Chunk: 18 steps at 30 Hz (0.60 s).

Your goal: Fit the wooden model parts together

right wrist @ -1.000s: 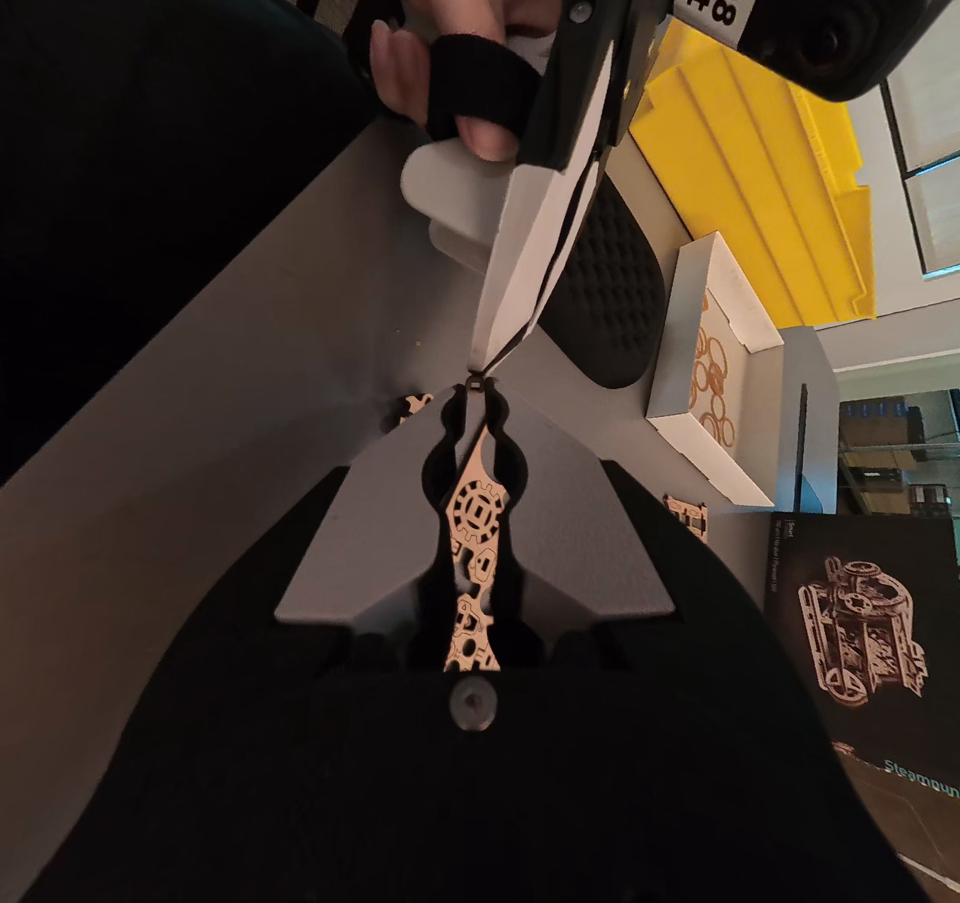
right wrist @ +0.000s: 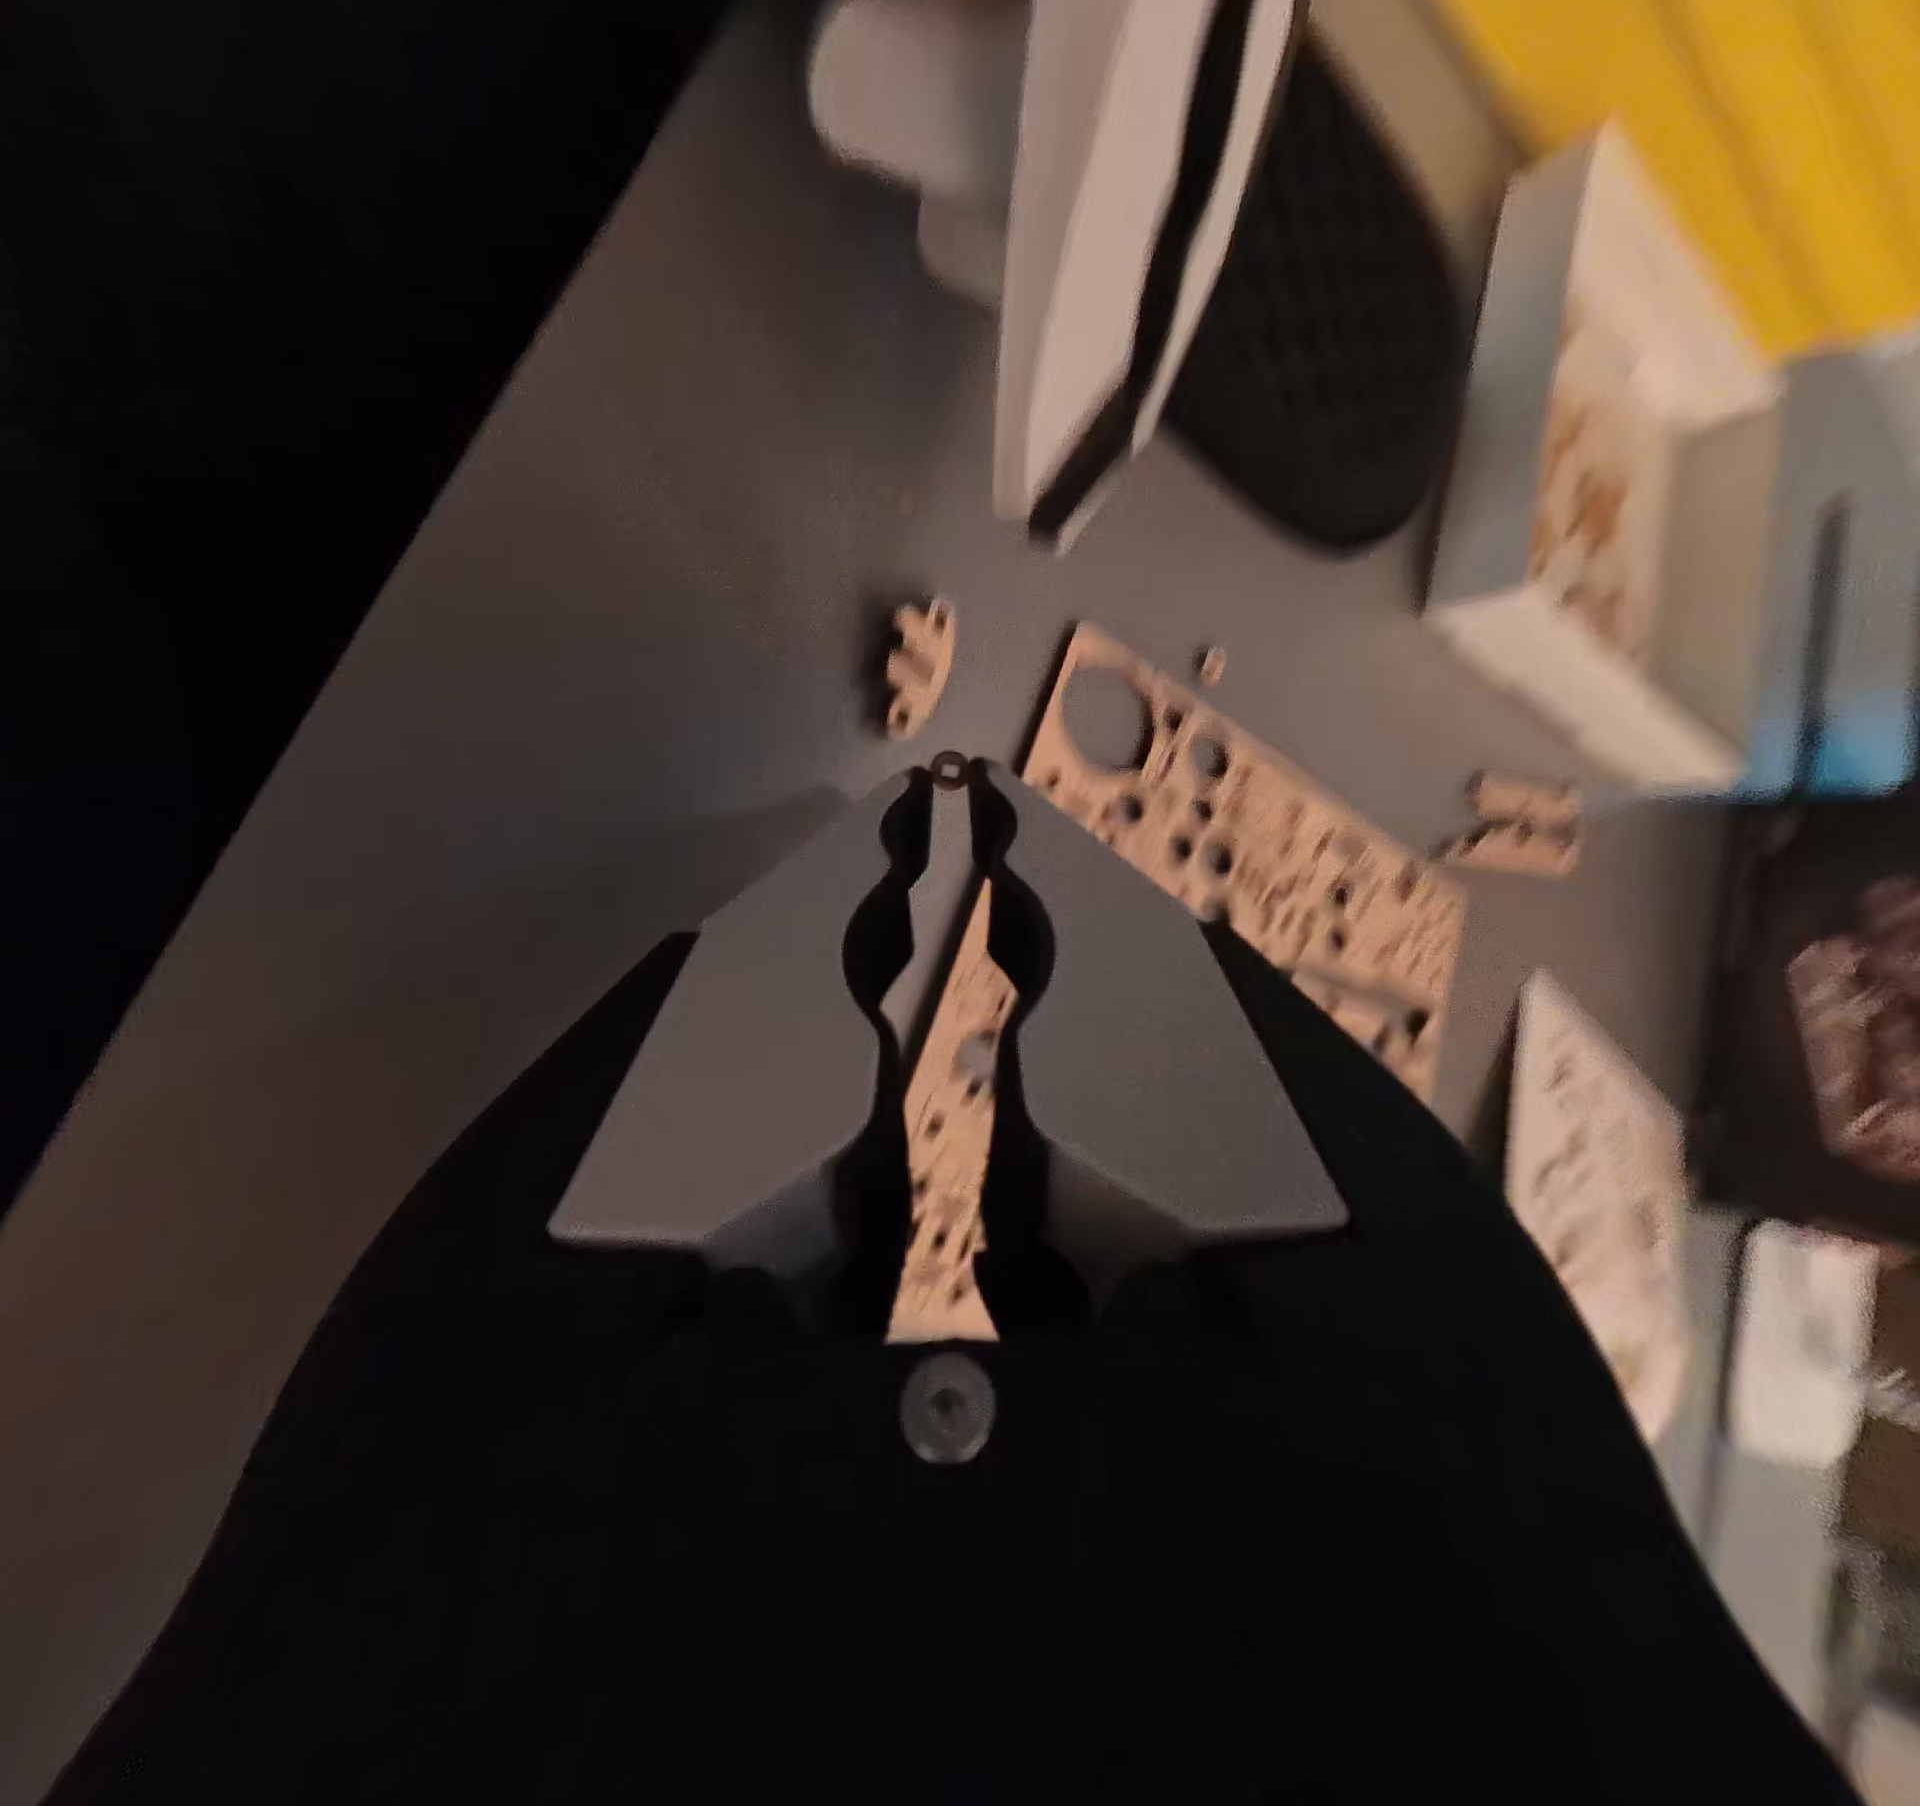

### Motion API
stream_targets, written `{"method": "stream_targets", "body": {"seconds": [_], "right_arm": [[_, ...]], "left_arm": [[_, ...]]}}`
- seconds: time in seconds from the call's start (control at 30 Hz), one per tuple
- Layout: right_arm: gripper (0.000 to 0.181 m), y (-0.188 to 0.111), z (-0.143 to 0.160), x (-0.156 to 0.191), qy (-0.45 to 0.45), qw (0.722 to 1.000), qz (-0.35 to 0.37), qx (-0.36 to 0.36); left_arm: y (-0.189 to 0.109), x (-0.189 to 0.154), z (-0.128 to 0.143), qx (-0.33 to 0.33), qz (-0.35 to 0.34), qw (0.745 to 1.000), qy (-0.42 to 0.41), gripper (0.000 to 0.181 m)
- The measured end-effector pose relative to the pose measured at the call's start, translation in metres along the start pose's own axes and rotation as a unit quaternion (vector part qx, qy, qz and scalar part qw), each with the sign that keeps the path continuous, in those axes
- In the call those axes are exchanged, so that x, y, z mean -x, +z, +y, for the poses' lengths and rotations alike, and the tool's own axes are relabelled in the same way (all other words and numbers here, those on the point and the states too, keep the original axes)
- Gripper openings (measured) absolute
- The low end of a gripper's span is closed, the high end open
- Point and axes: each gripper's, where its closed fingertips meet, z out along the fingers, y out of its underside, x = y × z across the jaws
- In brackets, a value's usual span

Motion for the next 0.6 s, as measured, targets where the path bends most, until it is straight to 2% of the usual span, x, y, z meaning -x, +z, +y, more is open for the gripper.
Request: {"method": "stream_targets", "body": {"seconds": [0.07, 0.13, 0.23, 0.37, 0.47, 0.6], "right_arm": [[0.006, -0.011, 0.026, 0.015, 0.072, 0.996, -0.039, 0.029], [0.006, -0.021, 0.042, 0.024, 0.137, 0.989, -0.056, 0.026], [0.007, -0.03, 0.047, 0.033, 0.198, 0.978, -0.071, 0.001], [0.027, -0.036, 0.059, 0.039, 0.235, 0.97, -0.064, 0.017], [0.025, -0.062, 0.085, 0.028, 0.274, 0.961, -0.002, 0.038], [0.024, -0.103, 0.137, 0.014, 0.365, 0.922, 0.102, 0.078]], "left_arm": [[-0.002, 0.01, 0.012, 0.047, -0.05, 0.996, 0.052, 0.029], [0.002, 0.008, 0.02, 0.079, -0.053, 0.99, 0.1, 0.037], [0.01, 0.013, 0.023, 0.102, -0.071, 0.979, 0.158, 0.043], [0.018, 0.027, 0.027, 0.135, -0.116, 0.96, 0.216, 0.041], [0.019, 0.026, 0.026, 0.131, -0.117, 0.959, 0.223, 0.039], [0.017, 0.023, 0.026, 0.122, -0.108, 0.961, 0.222, 0.04]]}}
